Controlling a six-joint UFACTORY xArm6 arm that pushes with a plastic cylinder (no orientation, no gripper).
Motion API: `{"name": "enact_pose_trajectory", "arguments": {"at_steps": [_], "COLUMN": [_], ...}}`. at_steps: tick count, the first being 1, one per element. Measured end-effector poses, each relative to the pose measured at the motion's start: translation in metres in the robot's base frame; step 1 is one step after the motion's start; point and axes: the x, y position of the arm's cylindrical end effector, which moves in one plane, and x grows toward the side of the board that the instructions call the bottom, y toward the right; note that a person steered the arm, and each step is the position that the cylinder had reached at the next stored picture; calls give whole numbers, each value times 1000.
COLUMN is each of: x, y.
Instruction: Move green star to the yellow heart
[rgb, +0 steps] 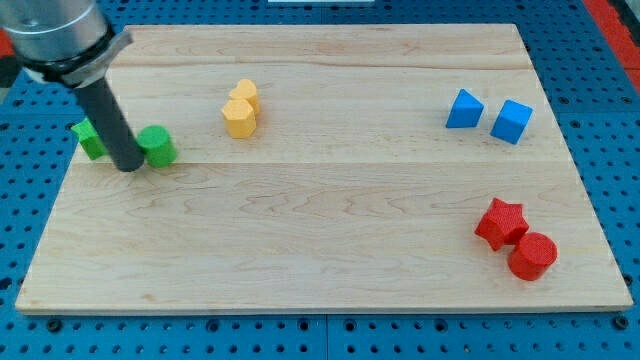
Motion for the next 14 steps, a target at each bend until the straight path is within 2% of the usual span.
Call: {"name": "enact_pose_trajectory", "arguments": {"at_steps": [2,4,6,9,10,11,12,14], "x": [-11,24,9,-22,-22,-25,-26,-30], "y": [26,-28,-94,-84,-61,-11,-5,-76]}}
